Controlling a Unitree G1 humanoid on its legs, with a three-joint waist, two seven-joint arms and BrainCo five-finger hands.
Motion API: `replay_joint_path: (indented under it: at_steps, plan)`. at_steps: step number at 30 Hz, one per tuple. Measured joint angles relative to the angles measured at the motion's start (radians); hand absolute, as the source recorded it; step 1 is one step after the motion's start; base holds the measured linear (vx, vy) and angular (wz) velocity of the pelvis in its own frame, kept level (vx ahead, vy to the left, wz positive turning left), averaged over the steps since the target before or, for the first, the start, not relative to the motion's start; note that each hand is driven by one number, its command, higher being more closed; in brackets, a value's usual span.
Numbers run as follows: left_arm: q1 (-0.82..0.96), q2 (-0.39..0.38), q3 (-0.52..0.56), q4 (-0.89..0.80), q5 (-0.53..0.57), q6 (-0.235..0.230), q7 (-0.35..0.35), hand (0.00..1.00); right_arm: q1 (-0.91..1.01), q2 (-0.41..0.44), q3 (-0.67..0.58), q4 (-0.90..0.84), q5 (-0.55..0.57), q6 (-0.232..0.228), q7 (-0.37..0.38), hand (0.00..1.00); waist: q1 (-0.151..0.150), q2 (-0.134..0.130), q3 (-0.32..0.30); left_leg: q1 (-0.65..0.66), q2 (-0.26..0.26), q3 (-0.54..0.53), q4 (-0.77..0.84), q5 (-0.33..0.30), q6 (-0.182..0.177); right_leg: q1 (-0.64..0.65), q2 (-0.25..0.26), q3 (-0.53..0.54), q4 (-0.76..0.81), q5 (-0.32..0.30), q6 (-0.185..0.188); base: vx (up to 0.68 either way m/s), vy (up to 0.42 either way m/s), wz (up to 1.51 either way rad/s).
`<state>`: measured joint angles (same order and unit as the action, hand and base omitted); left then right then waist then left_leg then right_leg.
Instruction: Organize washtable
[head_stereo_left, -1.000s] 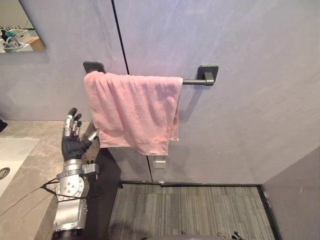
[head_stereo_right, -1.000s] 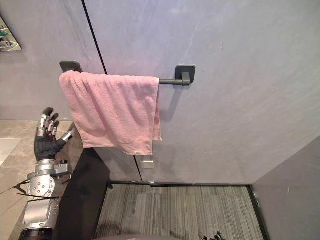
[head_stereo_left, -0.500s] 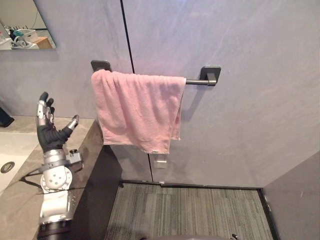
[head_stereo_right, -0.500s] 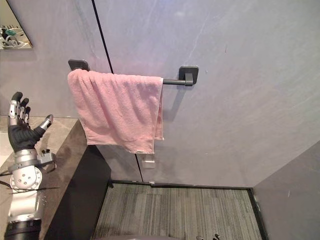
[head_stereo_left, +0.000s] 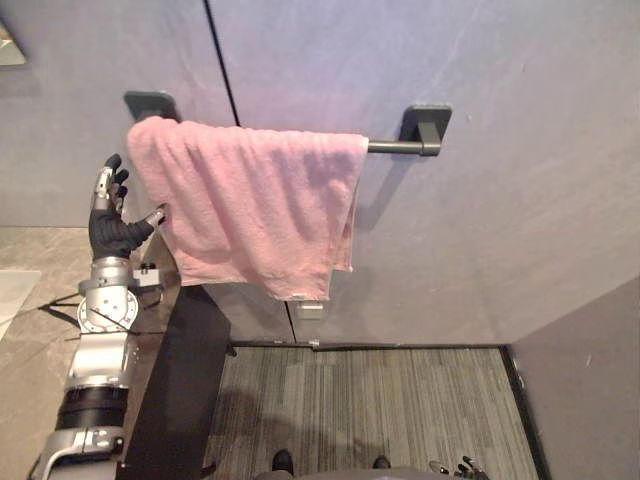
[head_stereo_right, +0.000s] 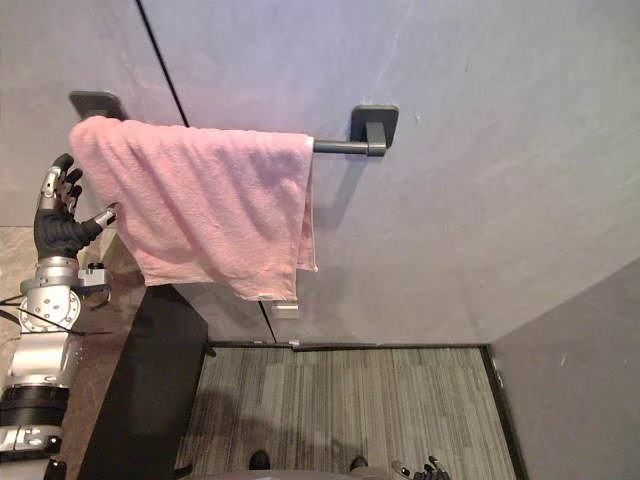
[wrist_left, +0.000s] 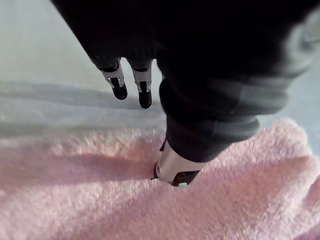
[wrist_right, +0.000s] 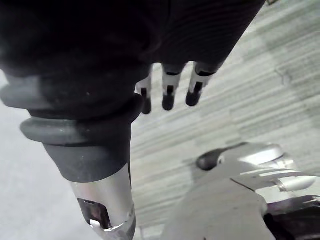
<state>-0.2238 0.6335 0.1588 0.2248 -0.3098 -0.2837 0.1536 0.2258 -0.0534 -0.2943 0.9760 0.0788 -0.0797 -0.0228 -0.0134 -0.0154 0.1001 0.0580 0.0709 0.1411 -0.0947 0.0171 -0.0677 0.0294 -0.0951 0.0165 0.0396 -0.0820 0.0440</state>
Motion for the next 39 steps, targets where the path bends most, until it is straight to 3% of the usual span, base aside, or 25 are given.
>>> replay_joint_path:
  at_steps: [3,10,17,23,27,28,31,34,39]
  plan:
    - [-0.005,0.08,-0.046,0.023,-0.066,-0.006,-0.04,0.0,-0.002,-0.007,0.032,-0.017,0.0,0.0,0.002,0.0,0.004,0.005,0.009,-0.021,0.002,0.001,0.0,0.0,0.0,-0.025,0.001,0.007,0.001,0.008,0.008,-0.05,-0.01,-0.04]
    - [-0.065,0.174,-0.124,0.062,-0.269,-0.007,-0.179,0.0,-0.002,-0.016,0.069,-0.04,0.001,-0.003,0.007,0.0,0.015,0.005,0.016,-0.072,-0.005,0.018,0.0,0.015,0.002,-0.091,-0.005,0.023,0.002,0.026,0.028,-0.09,-0.004,-0.05]
    - [-0.083,0.196,-0.219,0.097,-0.286,0.013,-0.285,0.0,-0.003,-0.031,0.086,-0.04,0.001,-0.008,0.007,0.0,-0.001,0.021,0.026,-0.058,-0.005,0.044,0.0,0.022,0.004,-0.085,-0.002,0.059,-0.018,0.048,0.031,-0.04,-0.009,-0.15]
    - [-0.084,0.196,-0.238,0.134,-0.282,0.028,-0.304,0.0,-0.01,-0.034,0.088,-0.034,-0.001,-0.014,0.007,0.0,-0.032,0.025,0.029,-0.044,-0.003,0.055,0.0,0.021,0.004,-0.068,0.002,0.075,-0.036,0.06,0.028,0.01,-0.014,-0.11]
    - [-0.084,0.18,-0.238,0.163,-0.245,0.033,-0.298,0.0,-0.019,-0.044,0.093,-0.015,-0.002,-0.014,0.007,0.0,-0.031,0.025,0.031,-0.039,-0.001,0.052,0.0,0.021,0.004,-0.06,0.004,0.074,-0.044,0.064,0.022,0.0,-0.006,-0.02]
    - [-0.084,0.171,-0.235,0.174,-0.236,0.033,-0.292,1.0,-0.02,-0.046,0.097,-0.013,-0.002,-0.014,0.007,0.0,-0.031,0.025,0.031,-0.037,-0.001,0.052,0.0,0.021,0.004,-0.059,0.004,0.074,-0.044,0.064,0.021,0.0,0.0,0.0]
    - [-0.084,0.134,-0.222,0.223,-0.189,0.037,-0.229,1.0,-0.023,-0.048,0.105,-0.01,-0.002,-0.014,0.005,0.0,-0.03,0.021,0.037,-0.026,-0.001,0.05,0.0,0.021,0.004,-0.051,0.004,0.072,-0.045,0.064,0.021,-0.05,-0.016,0.01]
    - [-0.084,0.091,-0.144,0.253,-0.135,0.04,-0.166,1.0,-0.023,-0.048,0.106,-0.02,-0.002,-0.01,0.002,0.0,-0.03,0.017,0.043,-0.026,-0.001,0.048,-0.001,0.021,0.004,-0.052,0.004,0.073,-0.045,0.064,0.021,-0.06,-0.017,0.0]
    - [-0.084,0.079,-0.047,0.256,-0.107,0.041,-0.105,1.0,-0.024,-0.062,0.107,-0.3,0.016,-0.008,0.0,0.0,-0.029,0.011,0.049,-0.027,-0.001,0.052,0.0,0.021,0.004,-0.054,0.004,0.081,-0.047,0.068,0.028,-0.01,-0.008,-0.04]
